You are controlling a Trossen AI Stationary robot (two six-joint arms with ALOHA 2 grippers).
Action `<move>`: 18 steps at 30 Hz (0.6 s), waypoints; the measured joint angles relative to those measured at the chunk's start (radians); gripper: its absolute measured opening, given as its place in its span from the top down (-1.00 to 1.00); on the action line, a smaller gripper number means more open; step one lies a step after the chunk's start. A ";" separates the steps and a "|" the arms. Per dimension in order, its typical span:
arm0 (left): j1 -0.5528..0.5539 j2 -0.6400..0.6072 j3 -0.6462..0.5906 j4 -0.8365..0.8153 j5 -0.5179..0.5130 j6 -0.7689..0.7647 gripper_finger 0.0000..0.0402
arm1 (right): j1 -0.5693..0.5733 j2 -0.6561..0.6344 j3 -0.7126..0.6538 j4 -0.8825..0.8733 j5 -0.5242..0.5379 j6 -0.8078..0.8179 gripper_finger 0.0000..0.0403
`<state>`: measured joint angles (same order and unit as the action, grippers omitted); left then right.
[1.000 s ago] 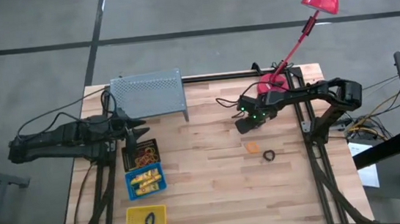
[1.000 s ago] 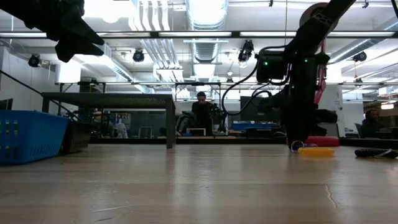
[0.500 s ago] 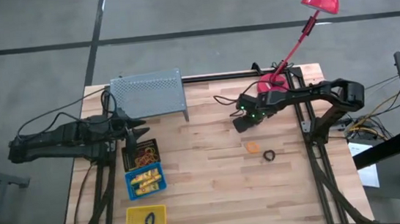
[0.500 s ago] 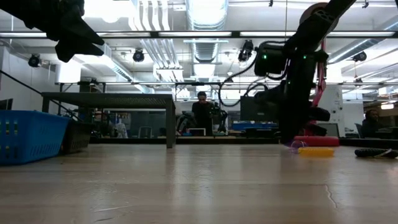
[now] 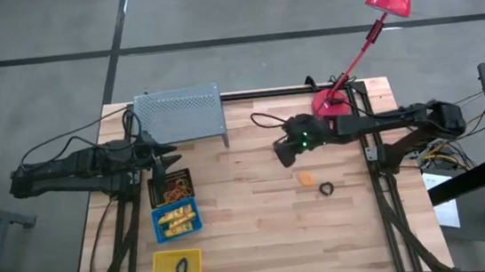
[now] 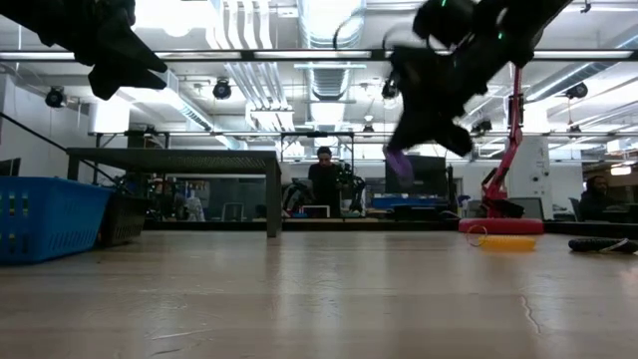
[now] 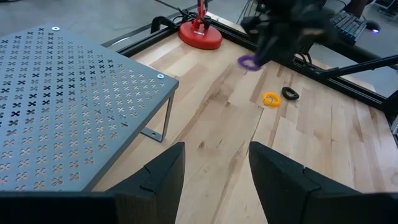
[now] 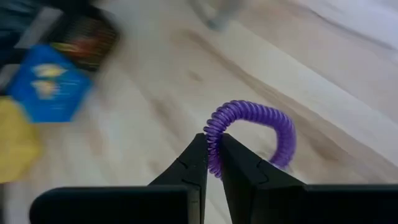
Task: Pick & Place Office Desk Supplies
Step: Put the purple key chain in the yellow bin
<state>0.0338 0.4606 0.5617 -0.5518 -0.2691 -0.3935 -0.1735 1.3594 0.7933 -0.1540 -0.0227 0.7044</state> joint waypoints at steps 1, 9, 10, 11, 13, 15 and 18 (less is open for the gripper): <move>0.000 0.000 0.000 0.000 0.000 0.000 0.09 | 0.020 -0.009 0.000 0.038 0.000 -0.013 0.86; 0.000 0.000 0.000 0.000 0.000 0.000 0.09 | 0.223 -0.010 -0.001 0.366 -0.006 -0.137 0.86; 0.000 0.000 0.000 0.000 0.000 0.000 0.09 | 0.249 0.000 -0.001 0.419 -0.006 -0.158 0.86; 0.000 0.000 0.000 0.000 0.000 0.000 0.09 | 0.272 0.010 -0.001 0.472 -0.006 -0.178 0.86; 0.000 0.000 0.000 0.000 0.000 0.000 0.09 | 0.312 0.035 -0.001 0.560 -0.006 -0.210 0.86; 0.000 0.000 0.000 0.000 0.000 0.000 0.09 | 0.345 0.067 -0.001 0.663 -0.006 -0.234 0.86; 0.000 0.000 0.000 0.000 0.000 0.000 0.09 | 0.377 0.129 0.008 0.771 -0.004 -0.274 0.86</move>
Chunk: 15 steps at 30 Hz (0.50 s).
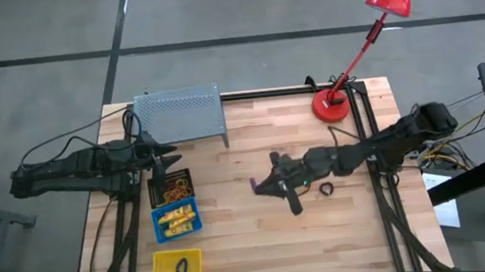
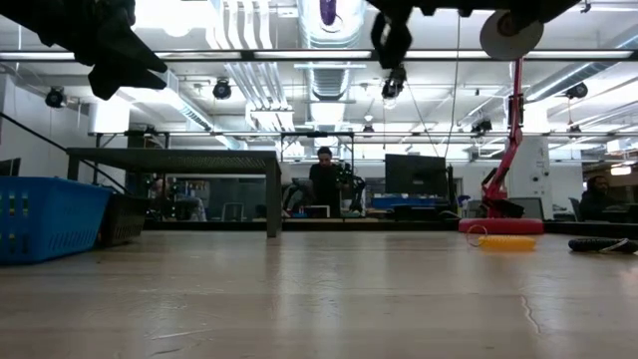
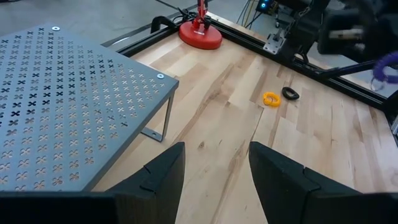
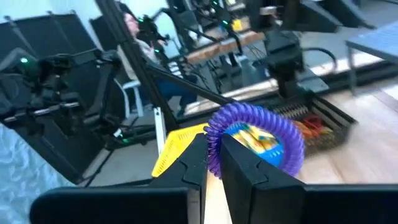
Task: Pick & Place Office Desk Supplies
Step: Put the purple key chain in the yellow bin
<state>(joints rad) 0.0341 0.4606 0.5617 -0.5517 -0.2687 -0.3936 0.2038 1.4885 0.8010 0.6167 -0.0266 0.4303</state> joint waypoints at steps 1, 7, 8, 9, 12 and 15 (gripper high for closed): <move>0.000 0.000 0.000 0.000 0.000 0.000 0.09 | 0.009 0.021 0.002 0.023 0.000 -0.010 0.86; 0.000 -0.001 0.000 0.000 0.000 0.000 0.09 | 0.052 0.183 0.076 0.177 0.000 -0.042 0.86; 0.000 0.000 0.000 0.000 0.000 0.000 0.09 | 0.059 0.215 0.094 0.203 0.000 -0.043 0.86; 0.000 0.000 0.000 0.000 0.000 0.000 0.09 | 0.064 0.249 0.117 0.220 0.001 -0.046 0.86; 0.000 0.000 0.000 -0.004 0.000 0.000 0.09 | 0.080 0.355 0.212 0.254 0.001 -0.086 0.86; 0.000 0.000 0.000 -0.009 0.000 0.000 0.09 | 0.089 0.451 0.318 0.258 0.001 -0.117 0.86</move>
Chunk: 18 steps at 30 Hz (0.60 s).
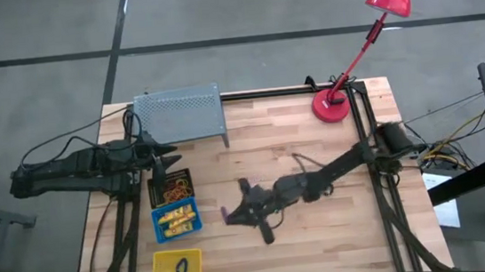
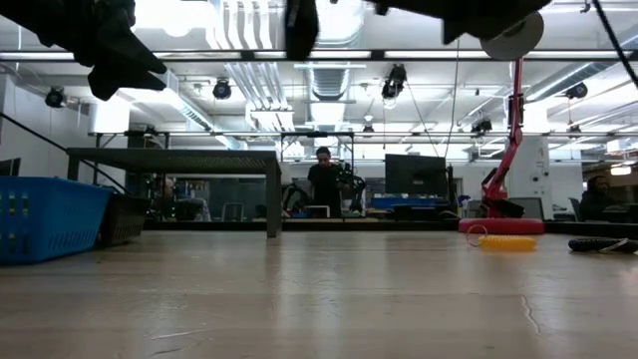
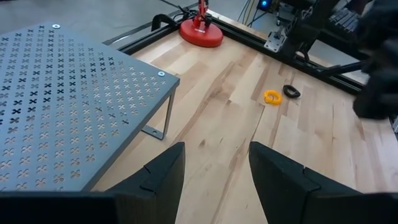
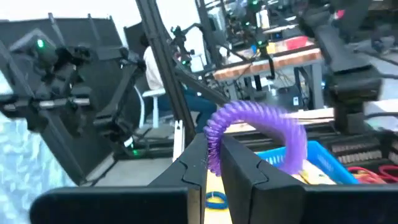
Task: Pick & Place Office Desk Supplies
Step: Put the purple key chain in the yellow bin
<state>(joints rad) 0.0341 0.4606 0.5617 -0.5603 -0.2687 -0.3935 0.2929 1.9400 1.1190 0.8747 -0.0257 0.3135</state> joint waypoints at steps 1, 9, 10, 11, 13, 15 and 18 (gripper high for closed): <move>0.000 0.000 0.000 -0.001 0.000 0.000 0.09 | 0.004 0.029 0.033 -0.004 0.000 -0.007 0.86; 0.000 0.000 0.000 -0.016 0.000 0.000 0.09 | 0.020 0.233 0.268 0.001 -0.001 -0.056 0.86; 0.000 0.000 0.000 -0.017 0.000 0.000 0.09 | 0.024 0.253 0.289 -0.004 -0.002 -0.056 0.86; 0.000 0.000 0.000 -0.017 0.000 0.000 0.09 | 0.026 0.274 0.314 -0.004 -0.002 -0.056 0.86; 0.000 0.000 0.000 -0.018 0.000 0.000 0.09 | 0.032 0.309 0.355 -0.004 -0.005 -0.057 0.86; 0.000 0.000 0.000 -0.018 0.000 0.000 0.09 | 0.039 0.344 0.395 -0.003 -0.005 -0.061 0.86; 0.000 0.000 0.000 -0.021 0.000 0.000 0.09 | 0.053 0.386 0.440 -0.006 -0.009 -0.055 0.86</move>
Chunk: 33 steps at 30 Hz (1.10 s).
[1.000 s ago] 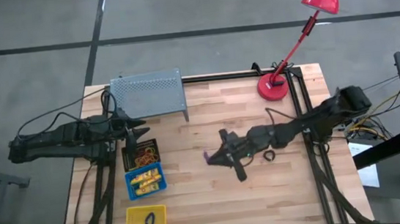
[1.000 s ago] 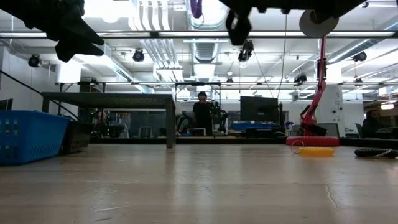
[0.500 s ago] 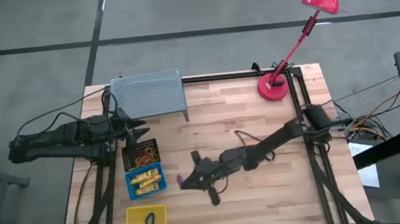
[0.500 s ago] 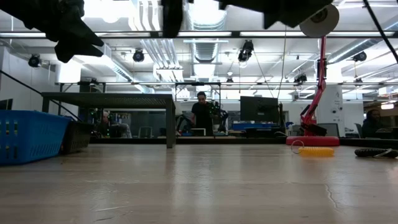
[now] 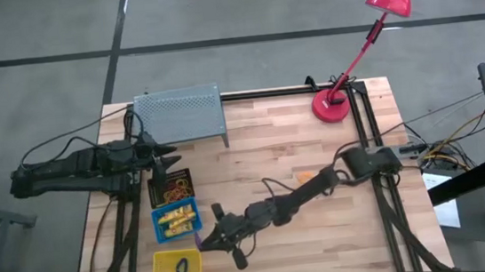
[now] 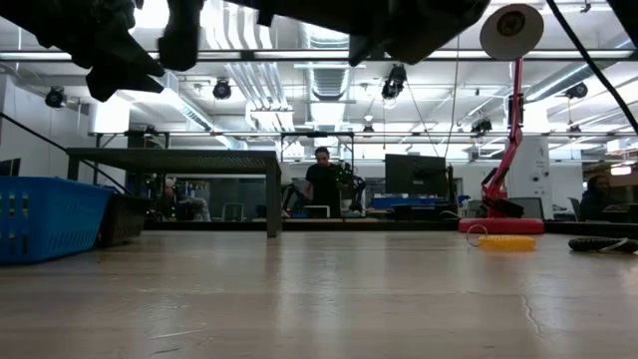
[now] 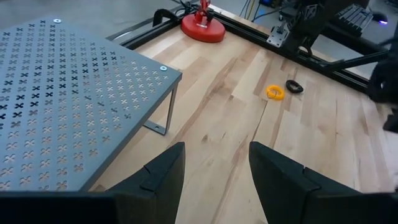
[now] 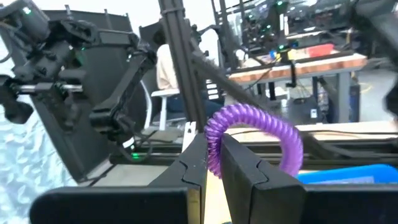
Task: Pick & Place Office Desk Supplies
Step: Put the purple key chain in the yellow bin
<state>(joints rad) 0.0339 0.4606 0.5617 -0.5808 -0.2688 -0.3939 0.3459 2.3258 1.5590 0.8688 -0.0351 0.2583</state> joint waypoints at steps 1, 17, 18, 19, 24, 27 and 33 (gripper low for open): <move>0.000 0.000 0.000 0.000 0.000 0.000 0.09 | 0.005 0.016 0.013 0.000 -0.002 0.004 0.86; 0.000 0.000 0.000 0.000 0.000 0.000 0.09 | 0.032 0.172 0.189 -0.069 -0.019 0.011 0.86; 0.000 0.000 0.000 0.000 0.000 0.000 0.09 | 0.032 0.178 0.201 -0.084 -0.019 0.012 0.86; 0.000 0.000 0.000 0.000 0.000 0.000 0.09 | 0.032 0.180 0.207 -0.103 -0.019 0.011 0.86; 0.000 0.000 0.000 0.000 0.000 0.000 0.09 | 0.031 0.218 0.255 -0.135 -0.023 0.013 0.86; 0.000 0.000 0.000 0.000 0.000 0.000 0.09 | 0.032 0.244 0.286 -0.140 -0.029 0.025 0.86; 0.000 0.000 0.000 0.000 0.000 0.000 0.09 | 0.031 0.315 0.394 -0.216 -0.064 0.059 0.86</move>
<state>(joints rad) 0.0341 0.4606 0.5617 -0.5811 -0.2690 -0.3939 0.3770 2.6407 1.9529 0.6530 -0.0993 0.3175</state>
